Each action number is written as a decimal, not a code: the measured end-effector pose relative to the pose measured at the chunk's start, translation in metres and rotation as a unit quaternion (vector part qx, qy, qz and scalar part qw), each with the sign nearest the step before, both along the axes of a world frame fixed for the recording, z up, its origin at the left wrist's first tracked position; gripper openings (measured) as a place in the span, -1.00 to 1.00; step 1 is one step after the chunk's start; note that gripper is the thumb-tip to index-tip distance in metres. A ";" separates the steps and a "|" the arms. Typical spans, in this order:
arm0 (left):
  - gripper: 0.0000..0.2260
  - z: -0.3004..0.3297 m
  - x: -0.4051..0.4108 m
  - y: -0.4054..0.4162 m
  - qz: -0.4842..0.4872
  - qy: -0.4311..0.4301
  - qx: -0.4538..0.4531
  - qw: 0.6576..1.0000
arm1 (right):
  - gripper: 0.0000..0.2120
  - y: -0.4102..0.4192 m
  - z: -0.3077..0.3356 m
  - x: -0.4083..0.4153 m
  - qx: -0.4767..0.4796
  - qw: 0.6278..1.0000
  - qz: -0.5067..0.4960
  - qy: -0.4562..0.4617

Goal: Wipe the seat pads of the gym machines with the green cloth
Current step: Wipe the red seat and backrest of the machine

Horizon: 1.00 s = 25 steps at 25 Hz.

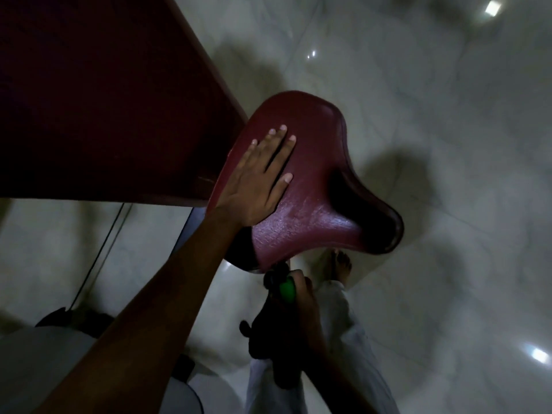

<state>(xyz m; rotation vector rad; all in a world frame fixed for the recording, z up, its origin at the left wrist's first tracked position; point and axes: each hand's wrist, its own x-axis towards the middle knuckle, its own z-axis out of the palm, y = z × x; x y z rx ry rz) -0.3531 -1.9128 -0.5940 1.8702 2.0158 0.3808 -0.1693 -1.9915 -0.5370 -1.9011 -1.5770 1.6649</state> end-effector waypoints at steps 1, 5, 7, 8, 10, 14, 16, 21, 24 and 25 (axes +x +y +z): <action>-0.49 0.003 0.000 0.000 0.000 -0.001 -0.006 1.000 | -0.63 0.005 0.006 0.010 -0.019 0.997 0.078 0.001; -0.50 0.021 0.000 -0.004 0.019 -0.033 -0.031 0.999 | -0.67 0.037 0.031 0.021 0.002 0.992 0.125 0.002; -0.53 0.032 0.001 -0.011 0.062 -0.061 -0.043 0.995 | -0.66 0.054 0.041 0.023 0.028 0.993 0.108 0.038; -0.56 0.044 0.003 -0.013 0.095 -0.078 -0.046 0.991 | -0.66 0.068 0.049 0.023 0.039 0.990 0.124 0.051; -0.62 0.075 0.010 -0.014 0.167 -0.107 -0.012 0.980 | -0.68 0.099 0.069 0.015 0.084 0.980 0.171 0.063; -0.63 0.148 0.020 -0.010 0.273 -0.124 0.056 0.952 | -0.65 0.165 0.119 -0.017 0.172 0.959 0.218 0.056; -0.56 0.177 0.023 -0.007 0.278 -0.119 0.064 0.951 | -0.66 0.188 0.139 -0.032 0.212 0.942 0.254 0.048; -0.67 0.264 0.019 -0.005 0.319 -0.092 0.128 0.935 | -0.71 0.209 0.218 -0.060 0.257 0.906 0.315 0.115; -0.77 0.300 0.009 -0.012 0.335 -0.079 0.161 0.925 | -0.76 0.209 0.262 -0.078 0.287 0.883 0.345 0.136; -0.78 0.312 0.004 -0.014 0.341 -0.071 0.168 0.922 | -0.77 0.209 0.276 -0.086 0.299 0.875 0.354 0.141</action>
